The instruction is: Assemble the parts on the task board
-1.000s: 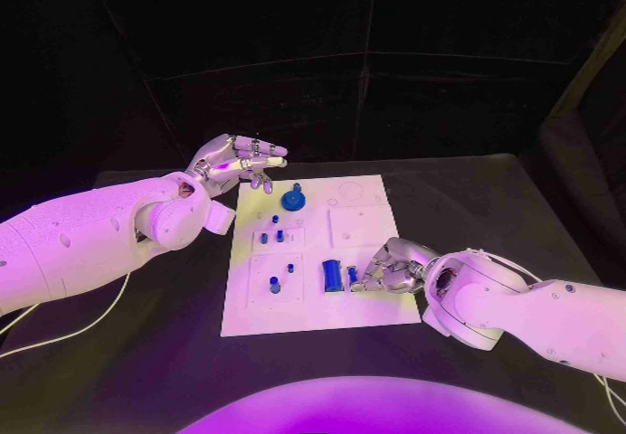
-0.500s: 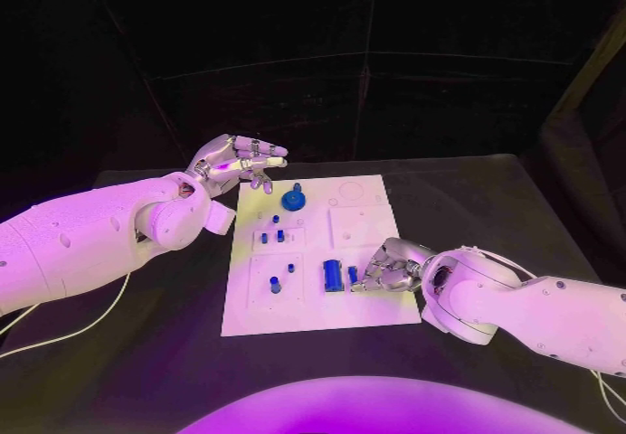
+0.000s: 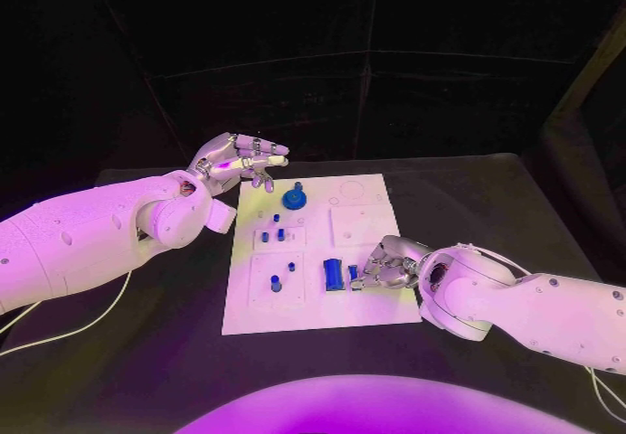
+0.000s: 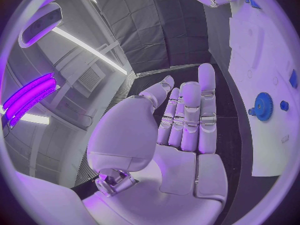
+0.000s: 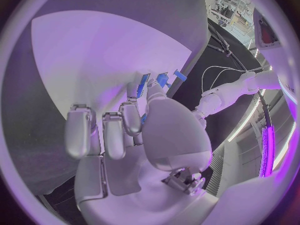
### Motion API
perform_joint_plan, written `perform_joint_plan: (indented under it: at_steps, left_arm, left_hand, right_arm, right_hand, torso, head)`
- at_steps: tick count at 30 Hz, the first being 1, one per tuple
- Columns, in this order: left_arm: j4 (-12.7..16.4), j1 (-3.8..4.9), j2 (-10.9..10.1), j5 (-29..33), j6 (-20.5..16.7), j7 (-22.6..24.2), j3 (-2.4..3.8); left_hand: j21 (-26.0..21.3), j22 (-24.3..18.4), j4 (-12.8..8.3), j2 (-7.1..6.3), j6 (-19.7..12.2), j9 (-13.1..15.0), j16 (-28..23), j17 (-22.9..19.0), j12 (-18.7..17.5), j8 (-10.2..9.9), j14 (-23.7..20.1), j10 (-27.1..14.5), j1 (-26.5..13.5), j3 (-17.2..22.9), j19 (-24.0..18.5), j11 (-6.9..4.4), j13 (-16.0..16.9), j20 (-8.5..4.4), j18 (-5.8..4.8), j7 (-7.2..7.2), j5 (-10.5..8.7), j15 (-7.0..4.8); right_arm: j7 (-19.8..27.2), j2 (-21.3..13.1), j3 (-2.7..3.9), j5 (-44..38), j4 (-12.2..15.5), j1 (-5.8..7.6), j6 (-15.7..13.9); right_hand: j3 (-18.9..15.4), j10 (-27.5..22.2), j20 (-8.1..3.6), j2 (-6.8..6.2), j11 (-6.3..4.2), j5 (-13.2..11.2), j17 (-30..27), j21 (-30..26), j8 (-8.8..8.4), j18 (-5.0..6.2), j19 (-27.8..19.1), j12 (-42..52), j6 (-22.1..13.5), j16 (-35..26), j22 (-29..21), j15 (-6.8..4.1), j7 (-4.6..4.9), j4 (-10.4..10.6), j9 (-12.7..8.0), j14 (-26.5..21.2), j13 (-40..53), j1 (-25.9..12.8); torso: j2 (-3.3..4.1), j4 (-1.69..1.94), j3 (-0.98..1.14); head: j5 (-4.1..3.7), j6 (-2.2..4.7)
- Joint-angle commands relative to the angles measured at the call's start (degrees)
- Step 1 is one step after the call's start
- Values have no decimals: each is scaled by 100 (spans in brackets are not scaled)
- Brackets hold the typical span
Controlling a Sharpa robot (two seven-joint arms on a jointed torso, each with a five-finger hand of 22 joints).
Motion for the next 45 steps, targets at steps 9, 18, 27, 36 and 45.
perform_joint_plan:
  at_steps: [9,18,27,36,45]
  left_arm:
    - [0,8,6,28,28,29,4]
    - [-32,7,19,253,-32,61,4]
    - [-222,-13,98,870,-230,186,-13]
    - [-640,-89,239,1414,-484,421,-63]
    - [-1094,-232,560,1673,-728,591,-68]
  left_hand:
    - [-36,-6,2,42,-47,-1,-25,-6,20,25,-42,-36,0,-17,-1,11,7,17,77,1,26,6]
    - [-53,-19,33,28,-55,-1,-50,-71,48,36,-77,-52,-44,-60,-4,17,6,23,74,6,24,14]
    - [-668,-363,212,-23,-110,-1,-854,-640,169,88,-955,-159,-166,-425,-727,75,-1,141,56,27,25,127]
    - [-2073,-1354,357,128,-146,-17,-3393,-1887,-250,5,-1544,-221,-28,-608,-2018,214,-106,578,38,29,36,508]
    - [-2824,-1929,510,171,-398,-23,-4548,-2408,-789,-295,-1952,-672,-102,-899,-2922,456,-107,954,59,99,19,845]
  right_arm:
    - [663,-233,-3,257,202,0,-531]
    - [2216,-483,32,2443,89,244,-1144]
    - [4105,-224,42,5261,-910,645,-793]
    - [5098,567,46,6076,-2250,737,-170]
    - [5403,1226,50,6192,-3393,744,109]
  right_hand:
    - [-143,-40,-4,-27,0,-1,541,-111,-98,2,-83,-112,-103,-69,474,47,38,-62,-9,406,110,46]
    - [-386,-795,113,42,160,-51,-724,-1186,-340,289,-942,-1798,-650,-999,-579,176,222,-65,-105,87,-978,100]
    - [-324,-2293,353,467,413,-31,-4214,-4223,-462,719,-2721,-4444,-909,-4843,-3160,441,477,-345,-200,-1249,-3068,727]
    - [-323,-2320,973,565,810,-126,-5951,-6348,-695,725,-3387,-6053,-878,-7529,-4731,1020,738,-609,-760,-2347,-5678,1045]
    - [-305,-2292,1107,634,893,-128,-6712,-7160,-699,739,-3197,-6363,-925,-8139,-5472,1157,721,-926,-1224,-2297,-6726,847]
  torso:
    - [-9,1,-1]
    - [-71,0,-23]
    - [-249,-6,-79]
    - [-458,-63,-120]
    - [-581,-7,-83]
  head:
    - [-30,41]
    - [-88,133]
    - [-138,242]
    - [-107,475]
    - [-80,770]
